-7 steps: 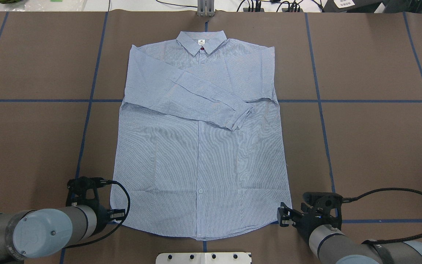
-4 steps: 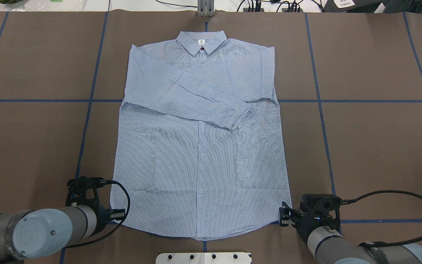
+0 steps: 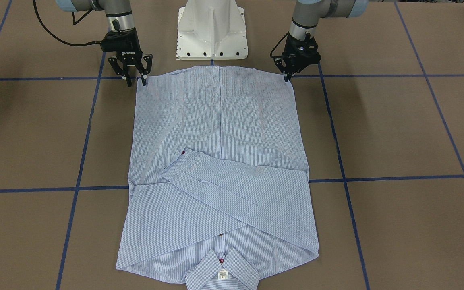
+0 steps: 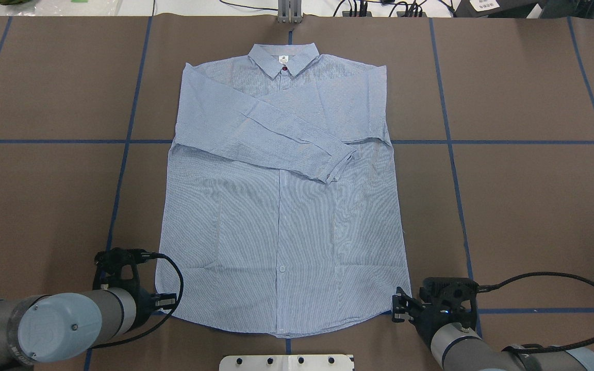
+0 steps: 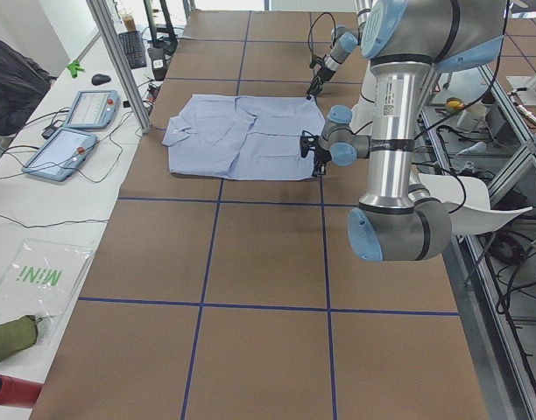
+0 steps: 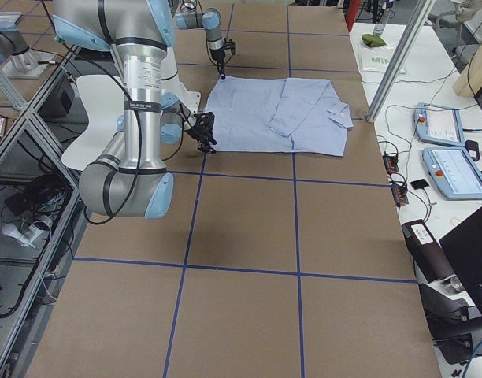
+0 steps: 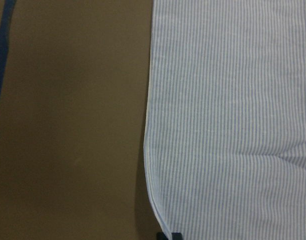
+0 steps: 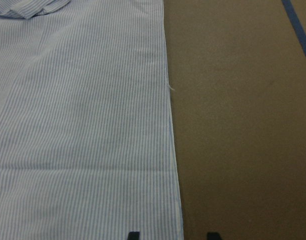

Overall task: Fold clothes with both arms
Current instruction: 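Grasp the near hem corners with both grippers, adjusting the right grip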

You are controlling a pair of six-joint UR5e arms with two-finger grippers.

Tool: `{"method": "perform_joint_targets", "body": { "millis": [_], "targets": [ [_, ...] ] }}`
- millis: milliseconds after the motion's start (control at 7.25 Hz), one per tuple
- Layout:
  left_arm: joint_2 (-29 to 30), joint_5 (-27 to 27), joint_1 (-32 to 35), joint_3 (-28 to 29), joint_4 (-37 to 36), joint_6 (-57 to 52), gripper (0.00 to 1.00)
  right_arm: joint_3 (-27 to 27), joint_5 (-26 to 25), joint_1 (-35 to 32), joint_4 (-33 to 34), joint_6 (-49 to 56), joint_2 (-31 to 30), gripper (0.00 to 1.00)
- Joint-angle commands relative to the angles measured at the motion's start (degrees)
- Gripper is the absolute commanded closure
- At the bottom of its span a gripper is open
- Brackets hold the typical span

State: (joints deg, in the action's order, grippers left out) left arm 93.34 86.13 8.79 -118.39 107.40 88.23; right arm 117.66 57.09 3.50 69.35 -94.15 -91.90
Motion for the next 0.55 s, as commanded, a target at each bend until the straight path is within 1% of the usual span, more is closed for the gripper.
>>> {"method": "perform_joint_targets", "body": {
  "millis": [0,138,414],
  "targets": [
    [0.00,0.00,0.00,0.00,0.00,-0.07,1.00,-0.41,-0.40,0.45,0.09,-0.07,0.23,0.49],
    [0.09,0.00,0.00,0.00,0.09,-0.07,1.00,-0.50,-0.57,0.46,0.09,-0.07,0.40,0.52],
    [0.18,0.00,0.00,0.00,0.09,-0.16,1.00,-0.51,-0.57,0.54,0.09,-0.16,0.49,0.69]
  ]
}}
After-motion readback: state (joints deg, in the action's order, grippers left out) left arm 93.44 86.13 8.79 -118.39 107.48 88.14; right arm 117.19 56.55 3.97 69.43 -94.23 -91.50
